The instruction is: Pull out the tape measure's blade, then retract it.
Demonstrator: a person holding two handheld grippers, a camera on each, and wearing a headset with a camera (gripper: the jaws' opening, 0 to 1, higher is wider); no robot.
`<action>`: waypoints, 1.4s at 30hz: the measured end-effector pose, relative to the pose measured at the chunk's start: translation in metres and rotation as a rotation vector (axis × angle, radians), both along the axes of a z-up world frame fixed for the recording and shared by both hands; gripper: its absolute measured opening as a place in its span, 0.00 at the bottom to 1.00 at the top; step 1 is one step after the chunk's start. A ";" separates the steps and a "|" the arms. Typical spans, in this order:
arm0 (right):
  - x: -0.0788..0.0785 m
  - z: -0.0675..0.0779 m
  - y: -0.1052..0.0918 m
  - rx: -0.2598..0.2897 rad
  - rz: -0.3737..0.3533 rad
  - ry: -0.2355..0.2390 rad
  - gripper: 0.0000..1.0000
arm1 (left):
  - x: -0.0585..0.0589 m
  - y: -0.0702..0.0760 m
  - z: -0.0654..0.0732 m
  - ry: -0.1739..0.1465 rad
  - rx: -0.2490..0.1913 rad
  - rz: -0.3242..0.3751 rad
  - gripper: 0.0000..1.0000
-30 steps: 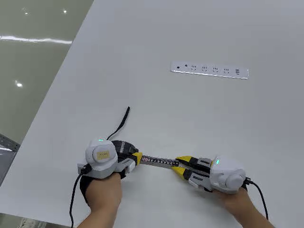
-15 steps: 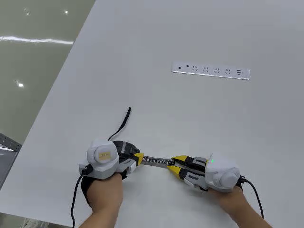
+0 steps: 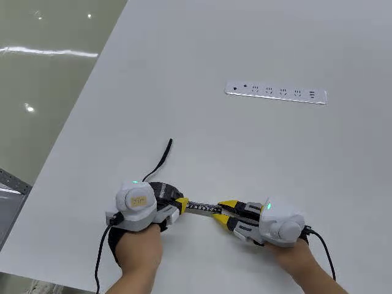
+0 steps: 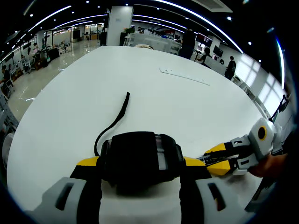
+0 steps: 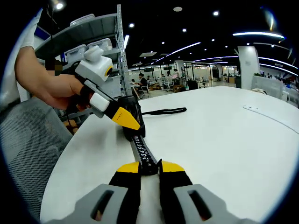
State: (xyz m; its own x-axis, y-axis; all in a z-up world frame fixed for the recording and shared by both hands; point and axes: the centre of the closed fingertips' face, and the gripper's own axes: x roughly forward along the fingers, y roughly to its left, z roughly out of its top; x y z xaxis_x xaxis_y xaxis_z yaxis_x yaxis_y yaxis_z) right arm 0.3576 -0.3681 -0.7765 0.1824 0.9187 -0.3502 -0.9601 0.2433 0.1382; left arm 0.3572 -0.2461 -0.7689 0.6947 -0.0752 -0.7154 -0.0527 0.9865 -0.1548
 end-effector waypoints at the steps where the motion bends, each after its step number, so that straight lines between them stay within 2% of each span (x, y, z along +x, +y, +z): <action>1: 0.000 0.000 0.001 0.000 0.000 0.001 0.13 | 0.000 0.000 0.000 0.000 0.000 0.000 0.66; 42: 0.000 0.000 0.034 0.006 0.015 0.016 0.13 | 0.000 0.000 0.000 0.001 -0.006 0.004 0.66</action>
State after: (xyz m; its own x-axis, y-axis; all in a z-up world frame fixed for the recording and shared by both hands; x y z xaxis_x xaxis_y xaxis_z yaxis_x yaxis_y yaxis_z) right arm 0.3574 -0.3338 -0.7761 0.1630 0.9233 -0.3477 -0.9612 0.2282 0.1553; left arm 0.3573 -0.2462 -0.7693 0.6942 -0.0767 -0.7157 -0.0570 0.9853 -0.1609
